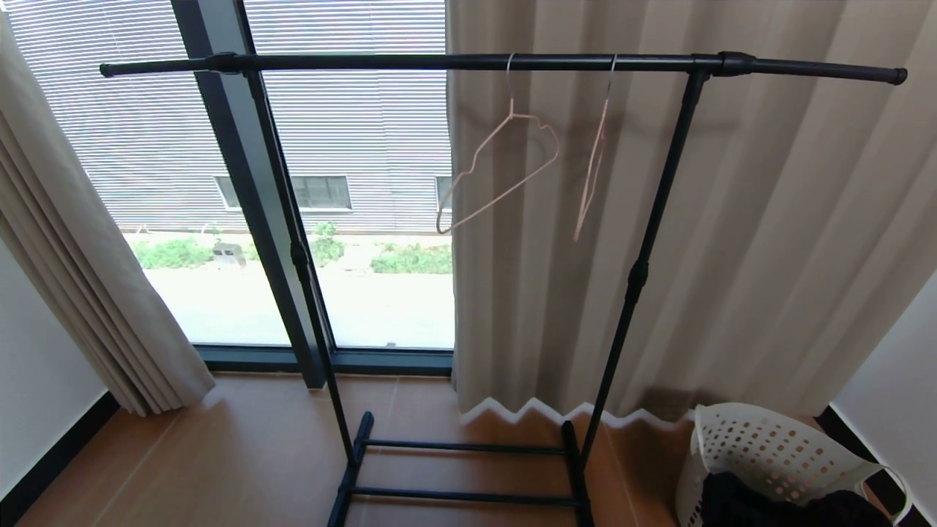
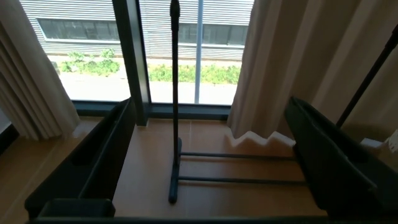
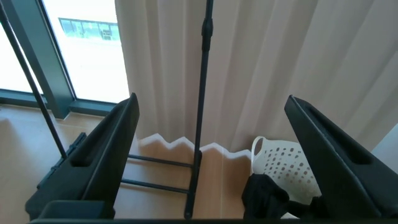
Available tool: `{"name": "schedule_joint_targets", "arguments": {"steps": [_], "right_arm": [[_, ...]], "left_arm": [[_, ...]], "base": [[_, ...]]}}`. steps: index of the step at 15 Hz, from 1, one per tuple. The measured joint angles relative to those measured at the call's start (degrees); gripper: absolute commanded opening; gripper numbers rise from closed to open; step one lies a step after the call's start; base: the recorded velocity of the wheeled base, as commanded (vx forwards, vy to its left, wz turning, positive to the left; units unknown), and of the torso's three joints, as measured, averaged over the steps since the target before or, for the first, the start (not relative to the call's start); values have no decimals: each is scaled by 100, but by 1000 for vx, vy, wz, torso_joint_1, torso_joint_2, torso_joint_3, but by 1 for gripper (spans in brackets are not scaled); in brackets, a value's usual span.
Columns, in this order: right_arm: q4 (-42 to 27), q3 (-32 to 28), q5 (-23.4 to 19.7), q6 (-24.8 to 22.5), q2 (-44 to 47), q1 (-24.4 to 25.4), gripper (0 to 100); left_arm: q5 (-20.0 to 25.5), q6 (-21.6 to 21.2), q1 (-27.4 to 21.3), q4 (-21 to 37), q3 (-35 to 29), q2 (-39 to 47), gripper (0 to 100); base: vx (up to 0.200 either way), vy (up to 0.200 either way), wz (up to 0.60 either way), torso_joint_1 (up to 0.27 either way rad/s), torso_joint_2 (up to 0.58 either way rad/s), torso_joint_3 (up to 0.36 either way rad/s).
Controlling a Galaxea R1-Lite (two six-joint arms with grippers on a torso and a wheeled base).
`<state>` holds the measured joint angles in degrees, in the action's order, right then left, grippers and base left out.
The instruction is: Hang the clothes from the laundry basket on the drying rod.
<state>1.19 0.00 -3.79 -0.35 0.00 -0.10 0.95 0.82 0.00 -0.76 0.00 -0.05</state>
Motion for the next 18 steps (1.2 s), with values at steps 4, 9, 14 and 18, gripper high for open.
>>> {"name": "schedule_joint_targets", "arguments": {"steps": [4,9,14,18], "right_arm": [[2,0,2,2,0,2,100],[0,0,2,2,0,0,100],[2,0,2,-2,0,0,100],[0,0,0,-5,0,2,100]], "left_arm": [[2,2,0,5,0,0,100],[2,2,0,7,0,0,100],[0,5,0,0,0,0,100],[0,5,0,2,0,0,100]], "base": [[0,0,0,-154,488,337],[0,0,0,-115,466,351],[0,0,0,-27,153,125],[0,0,-450,-3,4,4]]}}
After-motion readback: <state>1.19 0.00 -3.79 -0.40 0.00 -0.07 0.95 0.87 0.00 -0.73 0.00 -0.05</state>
